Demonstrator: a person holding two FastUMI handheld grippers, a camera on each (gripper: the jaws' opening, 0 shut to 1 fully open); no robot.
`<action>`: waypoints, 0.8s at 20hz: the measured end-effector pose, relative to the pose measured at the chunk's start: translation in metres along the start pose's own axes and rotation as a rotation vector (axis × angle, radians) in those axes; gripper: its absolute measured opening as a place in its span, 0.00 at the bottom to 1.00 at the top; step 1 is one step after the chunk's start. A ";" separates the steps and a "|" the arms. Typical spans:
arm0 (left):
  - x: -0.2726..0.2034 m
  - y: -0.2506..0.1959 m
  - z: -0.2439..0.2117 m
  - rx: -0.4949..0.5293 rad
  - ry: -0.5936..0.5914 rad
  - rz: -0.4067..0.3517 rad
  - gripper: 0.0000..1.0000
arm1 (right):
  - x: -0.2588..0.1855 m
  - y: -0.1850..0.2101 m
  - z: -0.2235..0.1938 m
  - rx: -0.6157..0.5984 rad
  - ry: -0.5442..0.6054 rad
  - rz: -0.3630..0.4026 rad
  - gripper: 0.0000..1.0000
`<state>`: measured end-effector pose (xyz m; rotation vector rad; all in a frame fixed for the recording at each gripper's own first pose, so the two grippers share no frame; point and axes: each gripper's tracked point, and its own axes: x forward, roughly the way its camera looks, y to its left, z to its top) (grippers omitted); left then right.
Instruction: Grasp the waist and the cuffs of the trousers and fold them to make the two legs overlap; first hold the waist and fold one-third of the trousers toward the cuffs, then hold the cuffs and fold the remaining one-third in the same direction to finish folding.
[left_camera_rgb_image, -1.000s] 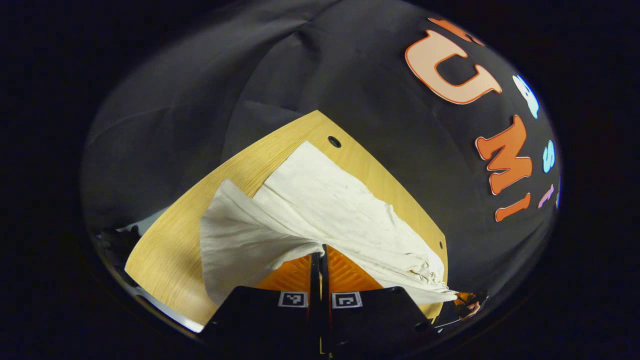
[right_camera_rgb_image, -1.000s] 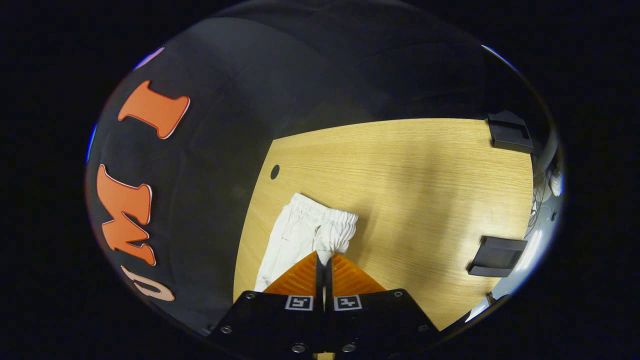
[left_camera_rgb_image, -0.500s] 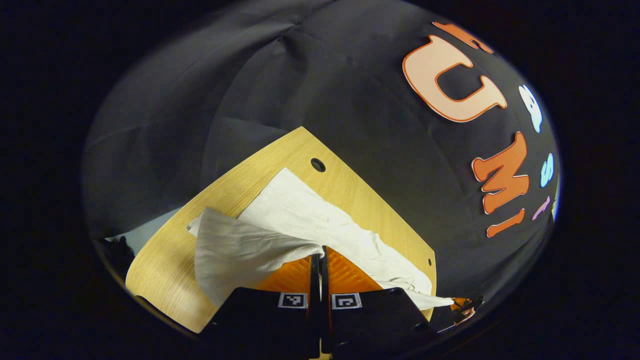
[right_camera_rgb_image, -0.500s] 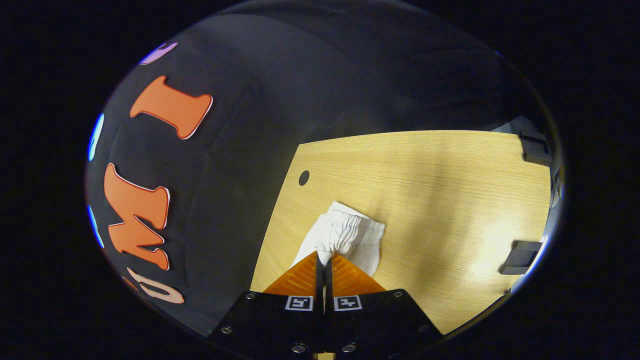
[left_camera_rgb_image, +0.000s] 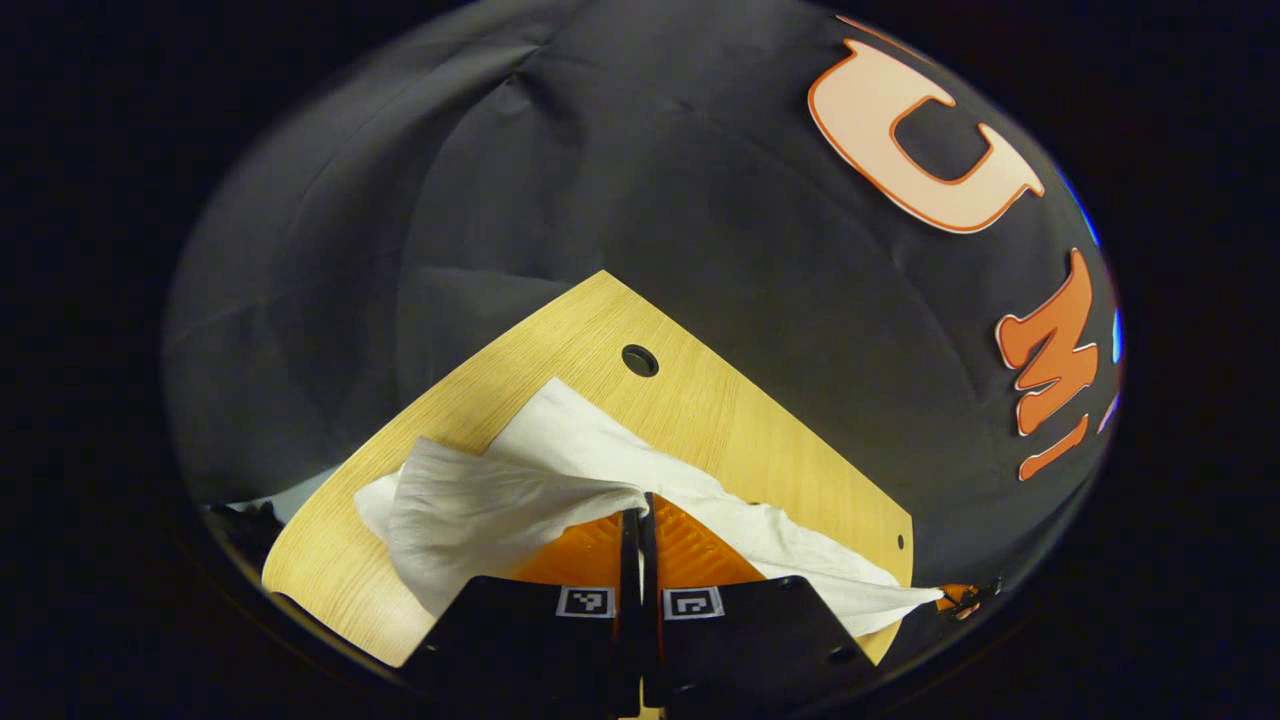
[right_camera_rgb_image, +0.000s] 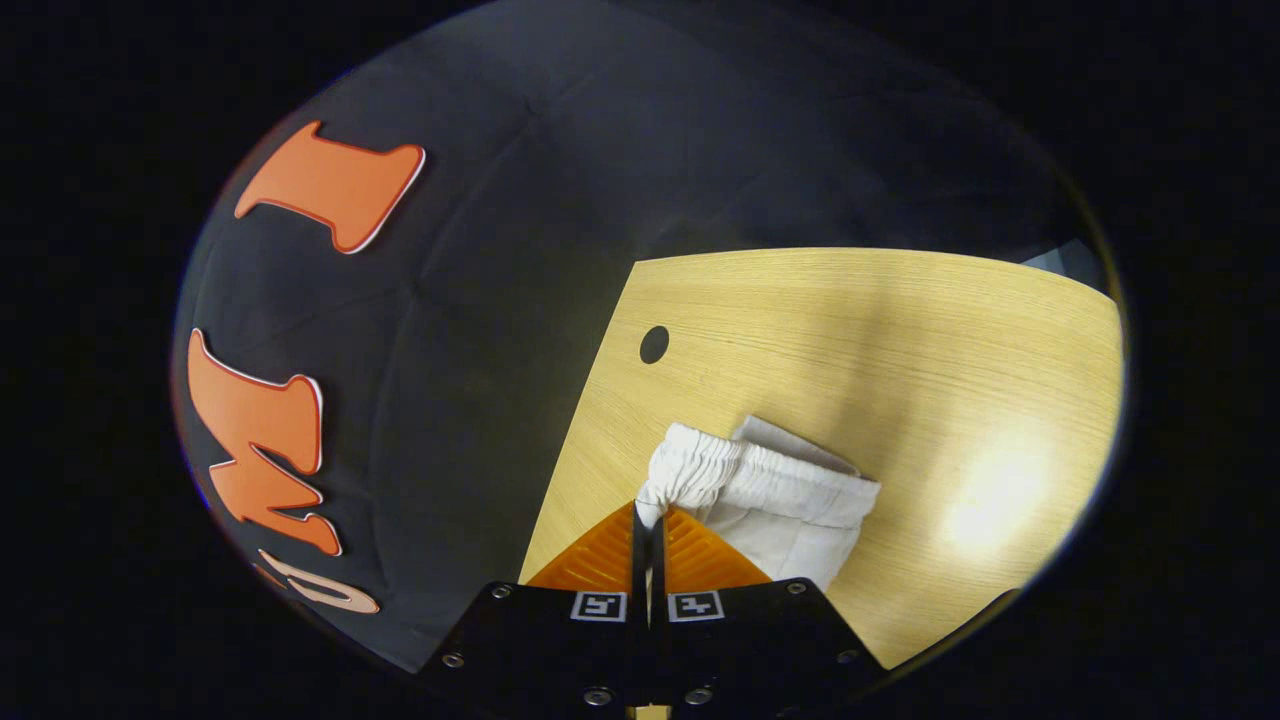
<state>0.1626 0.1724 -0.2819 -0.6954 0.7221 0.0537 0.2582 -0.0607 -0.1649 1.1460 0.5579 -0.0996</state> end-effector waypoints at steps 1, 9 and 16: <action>0.010 0.002 0.003 0.003 0.010 0.012 0.04 | 0.012 0.005 0.002 -0.001 0.005 0.000 0.01; 0.090 -0.015 -0.004 0.032 0.121 0.100 0.05 | 0.093 0.003 -0.001 0.048 0.086 -0.075 0.01; 0.100 -0.010 0.016 0.014 0.080 0.105 0.30 | 0.109 0.009 0.003 0.100 0.068 -0.021 0.09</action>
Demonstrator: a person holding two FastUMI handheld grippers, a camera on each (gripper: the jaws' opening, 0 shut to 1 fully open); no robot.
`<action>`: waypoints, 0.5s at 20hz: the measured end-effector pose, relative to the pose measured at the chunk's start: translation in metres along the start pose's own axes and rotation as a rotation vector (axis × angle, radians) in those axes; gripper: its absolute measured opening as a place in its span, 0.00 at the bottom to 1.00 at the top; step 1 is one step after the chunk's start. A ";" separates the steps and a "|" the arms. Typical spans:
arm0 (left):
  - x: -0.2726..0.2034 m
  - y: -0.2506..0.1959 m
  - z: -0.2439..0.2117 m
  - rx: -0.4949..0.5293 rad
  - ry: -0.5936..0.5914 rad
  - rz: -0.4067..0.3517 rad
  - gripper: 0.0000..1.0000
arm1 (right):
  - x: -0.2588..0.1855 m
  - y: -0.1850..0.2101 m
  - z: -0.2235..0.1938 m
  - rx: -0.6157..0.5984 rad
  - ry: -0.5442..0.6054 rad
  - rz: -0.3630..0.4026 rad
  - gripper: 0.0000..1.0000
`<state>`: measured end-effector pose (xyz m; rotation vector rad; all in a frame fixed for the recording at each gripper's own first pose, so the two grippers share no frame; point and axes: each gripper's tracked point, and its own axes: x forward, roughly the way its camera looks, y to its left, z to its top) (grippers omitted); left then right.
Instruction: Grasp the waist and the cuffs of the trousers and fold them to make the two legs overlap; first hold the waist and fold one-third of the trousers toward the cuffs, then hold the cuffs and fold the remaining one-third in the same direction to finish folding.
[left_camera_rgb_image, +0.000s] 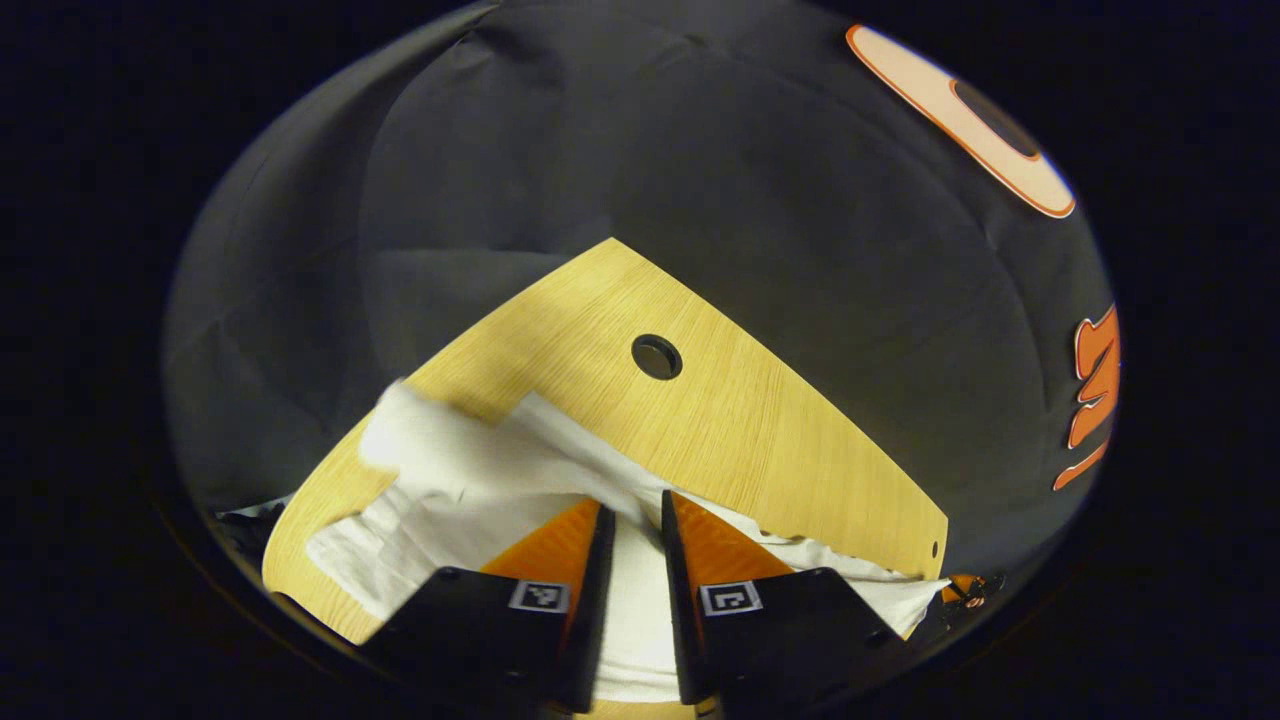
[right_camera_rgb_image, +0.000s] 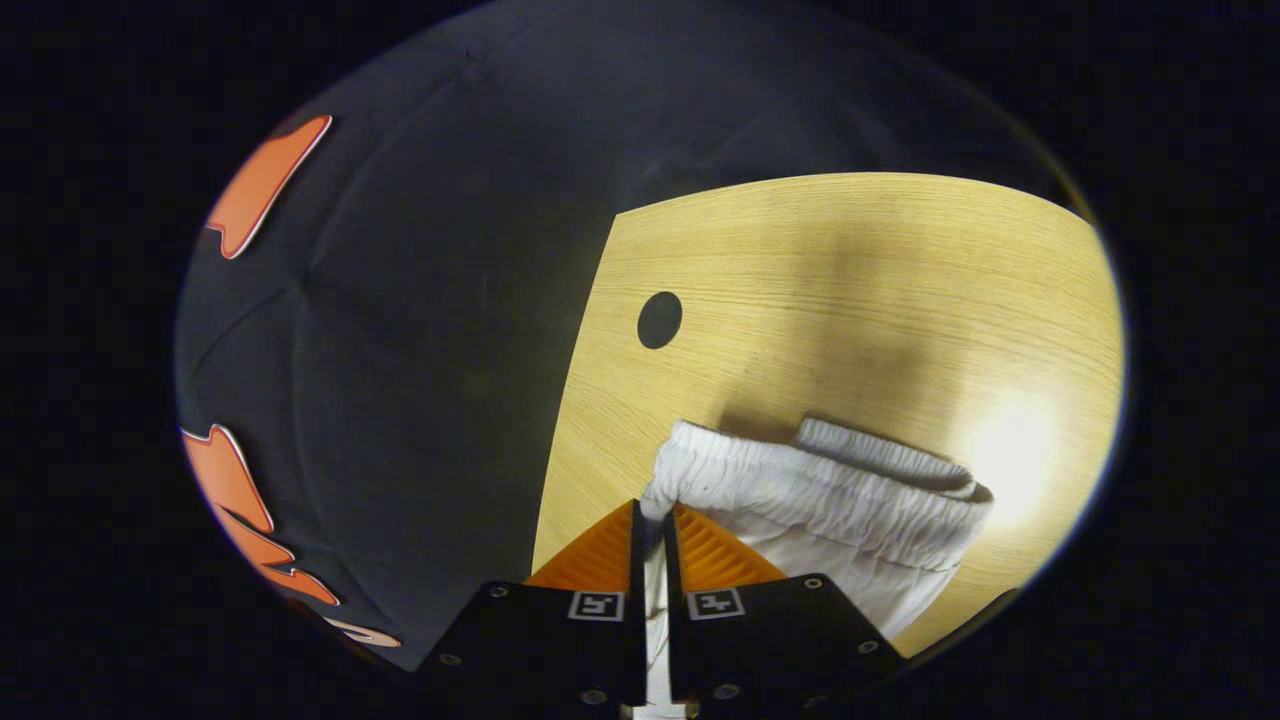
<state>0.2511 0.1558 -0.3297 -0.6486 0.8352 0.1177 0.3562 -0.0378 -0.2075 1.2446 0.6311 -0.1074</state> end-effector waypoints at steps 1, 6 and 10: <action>-0.001 -0.001 0.002 0.000 -0.012 -0.005 0.44 | -0.002 0.003 0.006 -0.014 -0.019 0.011 0.19; -0.022 -0.017 0.010 0.079 -0.040 -0.035 0.81 | -0.023 -0.013 0.013 -0.122 -0.034 -0.023 0.60; -0.048 -0.033 0.014 0.164 -0.071 -0.028 0.99 | -0.053 -0.039 0.011 -0.274 -0.033 -0.117 0.73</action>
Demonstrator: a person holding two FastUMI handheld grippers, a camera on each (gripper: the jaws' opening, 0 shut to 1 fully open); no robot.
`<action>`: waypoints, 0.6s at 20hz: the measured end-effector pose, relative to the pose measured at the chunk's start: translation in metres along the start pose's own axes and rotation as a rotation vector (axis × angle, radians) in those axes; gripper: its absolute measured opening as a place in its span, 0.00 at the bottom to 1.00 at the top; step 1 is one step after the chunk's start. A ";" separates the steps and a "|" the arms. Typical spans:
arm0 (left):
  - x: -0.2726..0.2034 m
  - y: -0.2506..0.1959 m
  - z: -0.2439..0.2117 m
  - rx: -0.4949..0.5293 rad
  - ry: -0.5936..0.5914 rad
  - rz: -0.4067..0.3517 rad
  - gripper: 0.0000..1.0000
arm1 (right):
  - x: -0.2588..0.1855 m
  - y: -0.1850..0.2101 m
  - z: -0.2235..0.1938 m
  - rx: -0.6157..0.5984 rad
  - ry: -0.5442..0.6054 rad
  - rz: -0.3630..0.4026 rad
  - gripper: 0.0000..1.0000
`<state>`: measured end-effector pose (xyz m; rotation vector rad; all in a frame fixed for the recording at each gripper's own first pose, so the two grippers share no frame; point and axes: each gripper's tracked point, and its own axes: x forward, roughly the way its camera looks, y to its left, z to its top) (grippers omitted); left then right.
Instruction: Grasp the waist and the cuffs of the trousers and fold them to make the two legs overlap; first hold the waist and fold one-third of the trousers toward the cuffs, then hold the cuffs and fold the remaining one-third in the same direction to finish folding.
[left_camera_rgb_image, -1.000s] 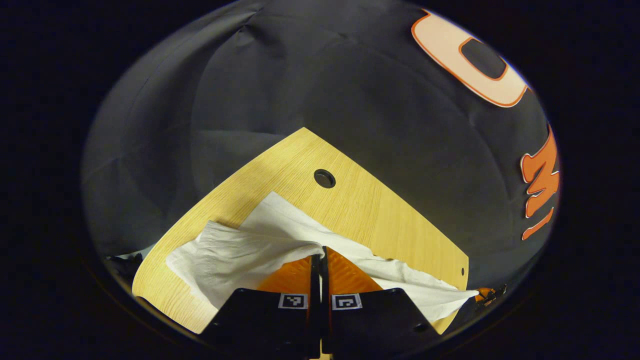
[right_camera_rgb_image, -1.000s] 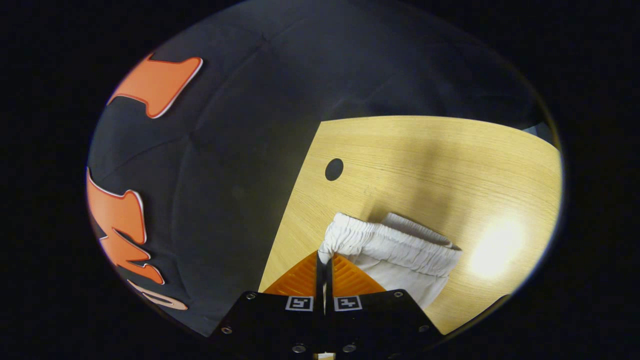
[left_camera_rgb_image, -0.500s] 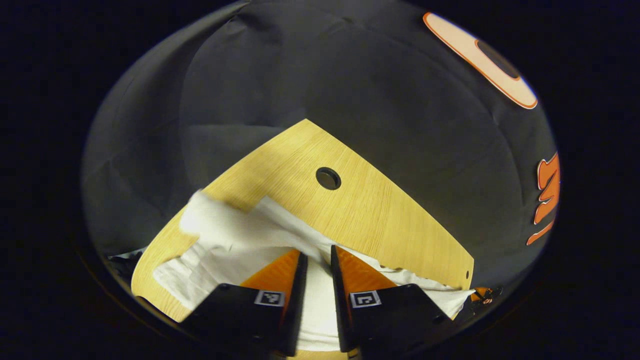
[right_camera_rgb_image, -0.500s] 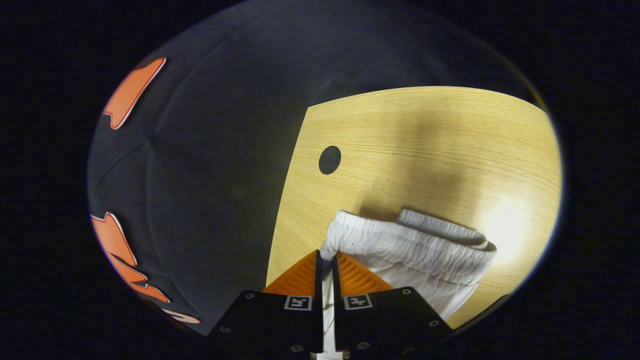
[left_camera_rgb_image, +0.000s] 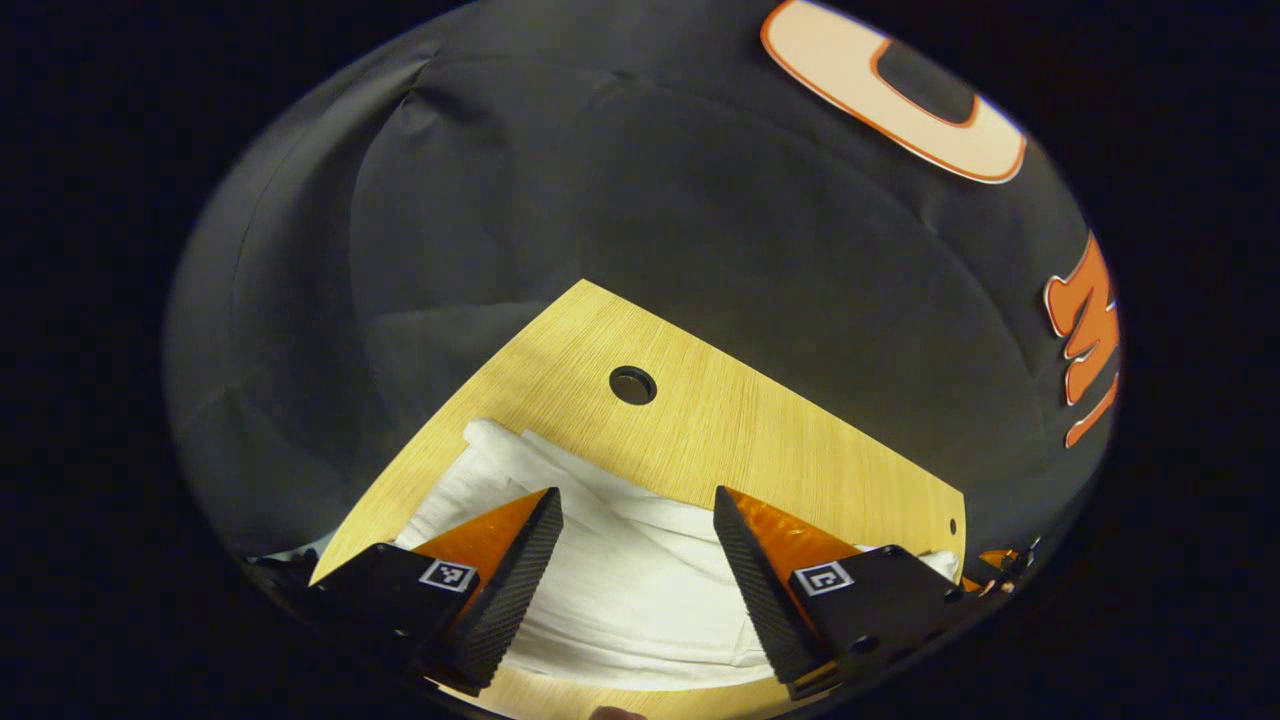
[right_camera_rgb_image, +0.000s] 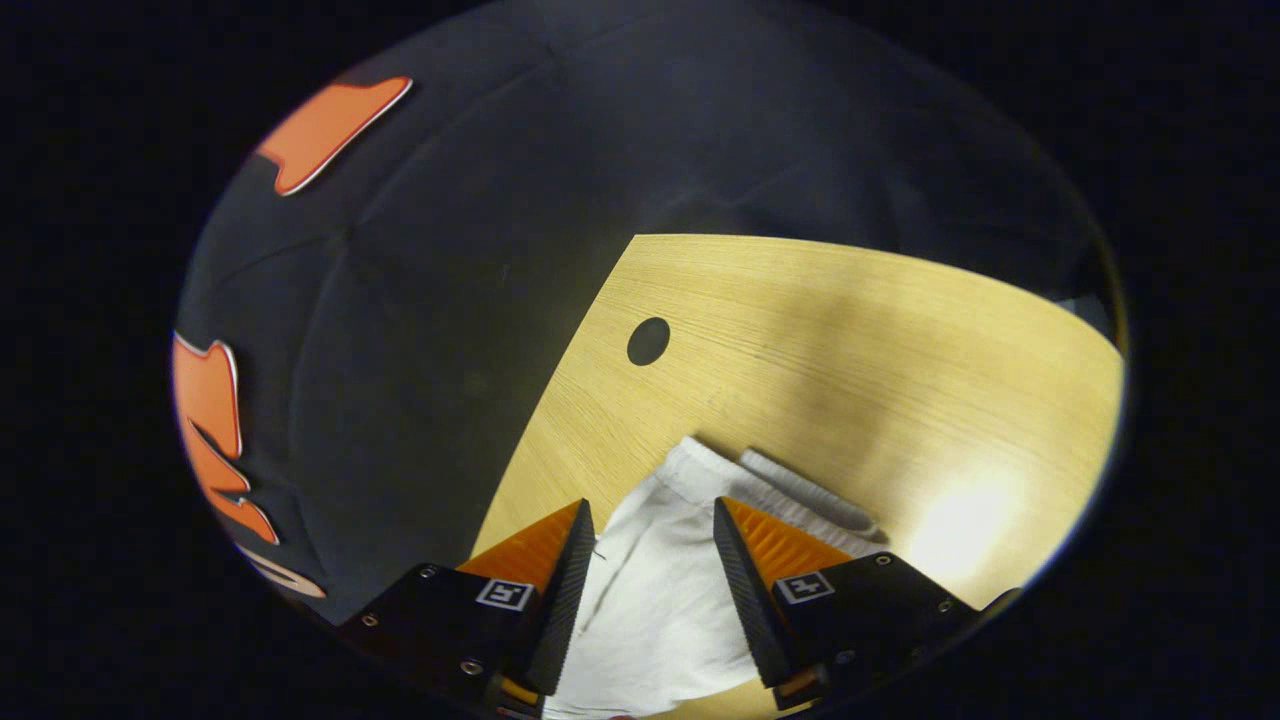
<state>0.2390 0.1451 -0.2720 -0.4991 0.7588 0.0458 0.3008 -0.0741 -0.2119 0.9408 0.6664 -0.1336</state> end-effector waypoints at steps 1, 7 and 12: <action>-0.008 -0.004 0.002 0.018 -0.008 0.005 1.00 | -0.006 -0.004 -0.002 -0.026 0.001 -0.014 0.80; -0.060 -0.014 0.004 0.074 -0.065 0.036 1.00 | -0.025 -0.054 -0.030 -0.125 0.063 -0.165 0.96; -0.103 -0.024 -0.006 0.165 -0.093 0.059 1.00 | -0.016 -0.078 -0.050 -0.094 0.124 -0.217 0.97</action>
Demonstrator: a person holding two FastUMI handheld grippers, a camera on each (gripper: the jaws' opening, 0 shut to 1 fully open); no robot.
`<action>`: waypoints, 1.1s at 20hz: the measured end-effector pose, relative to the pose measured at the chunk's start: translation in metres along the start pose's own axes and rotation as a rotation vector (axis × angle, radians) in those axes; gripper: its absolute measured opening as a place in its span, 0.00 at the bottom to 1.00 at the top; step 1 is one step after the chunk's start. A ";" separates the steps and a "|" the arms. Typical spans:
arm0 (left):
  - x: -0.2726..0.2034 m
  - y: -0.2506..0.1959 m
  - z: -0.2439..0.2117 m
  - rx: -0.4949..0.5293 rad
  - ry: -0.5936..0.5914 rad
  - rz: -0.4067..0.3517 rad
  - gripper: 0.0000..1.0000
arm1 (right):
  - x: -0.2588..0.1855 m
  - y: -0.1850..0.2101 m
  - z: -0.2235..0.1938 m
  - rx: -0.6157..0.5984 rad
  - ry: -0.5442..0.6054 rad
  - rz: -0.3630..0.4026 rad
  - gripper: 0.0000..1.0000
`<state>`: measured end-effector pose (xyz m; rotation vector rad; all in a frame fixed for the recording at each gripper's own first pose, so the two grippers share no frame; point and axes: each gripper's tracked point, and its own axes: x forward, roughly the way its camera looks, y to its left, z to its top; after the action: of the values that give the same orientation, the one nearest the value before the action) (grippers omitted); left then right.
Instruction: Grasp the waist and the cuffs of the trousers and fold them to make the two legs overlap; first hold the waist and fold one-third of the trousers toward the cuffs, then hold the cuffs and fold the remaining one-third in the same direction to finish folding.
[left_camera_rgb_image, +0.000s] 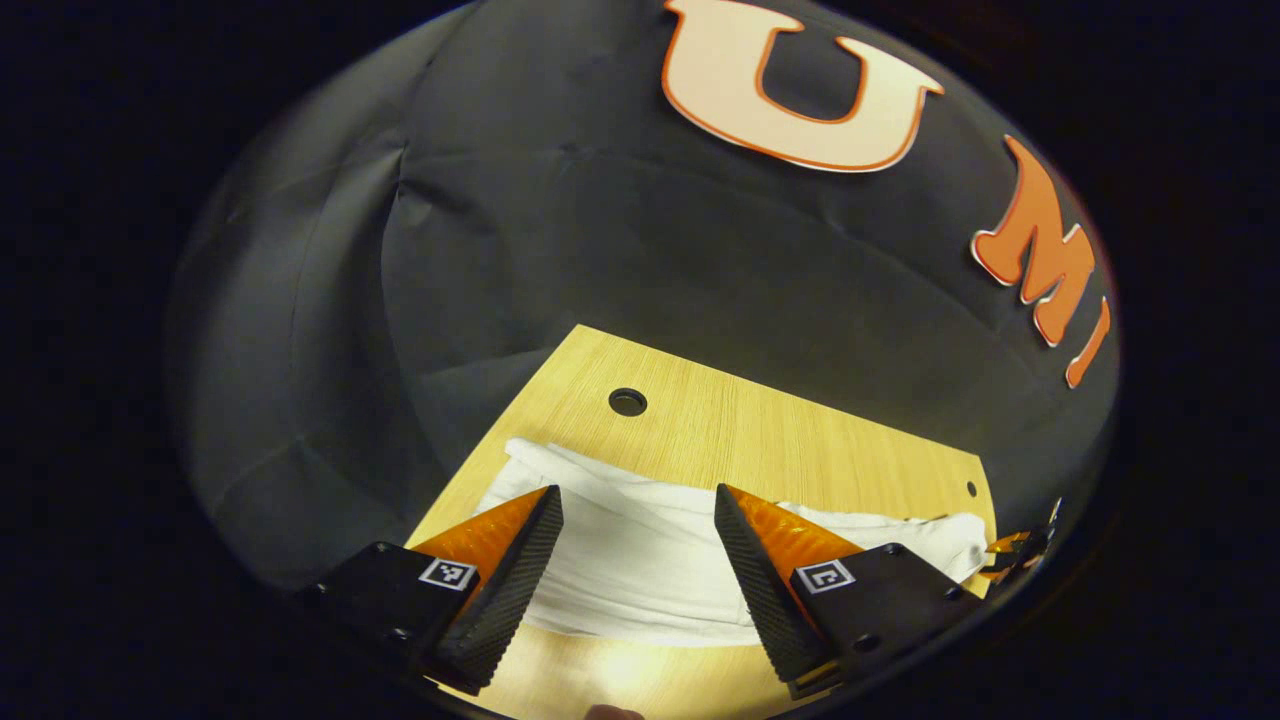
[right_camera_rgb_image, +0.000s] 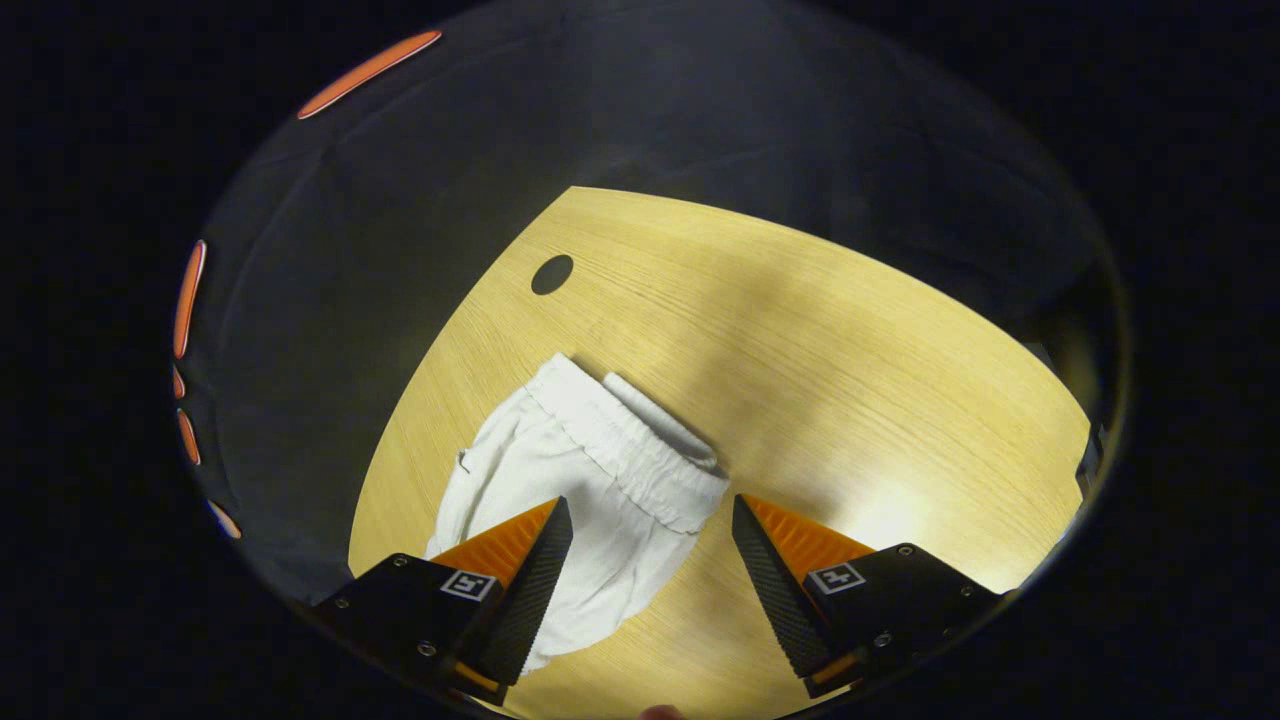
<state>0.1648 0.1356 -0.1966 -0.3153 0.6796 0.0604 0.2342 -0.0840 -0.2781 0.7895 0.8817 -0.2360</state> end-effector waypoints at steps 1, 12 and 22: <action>-0.006 -0.007 -0.001 0.009 -0.001 -0.017 1.00 | 0.003 -0.003 0.000 0.006 0.003 -0.009 0.98; -0.079 -0.046 -0.025 0.055 -0.108 -0.057 1.00 | 0.033 -0.008 0.017 0.131 -0.040 0.009 0.63; -0.083 -0.060 -0.067 0.218 -0.072 0.015 1.00 | -0.004 0.016 0.030 0.262 -0.086 0.185 0.08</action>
<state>0.0688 0.0620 -0.1771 -0.0981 0.6111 0.0117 0.2578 -0.0946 -0.2552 1.0904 0.6995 -0.2226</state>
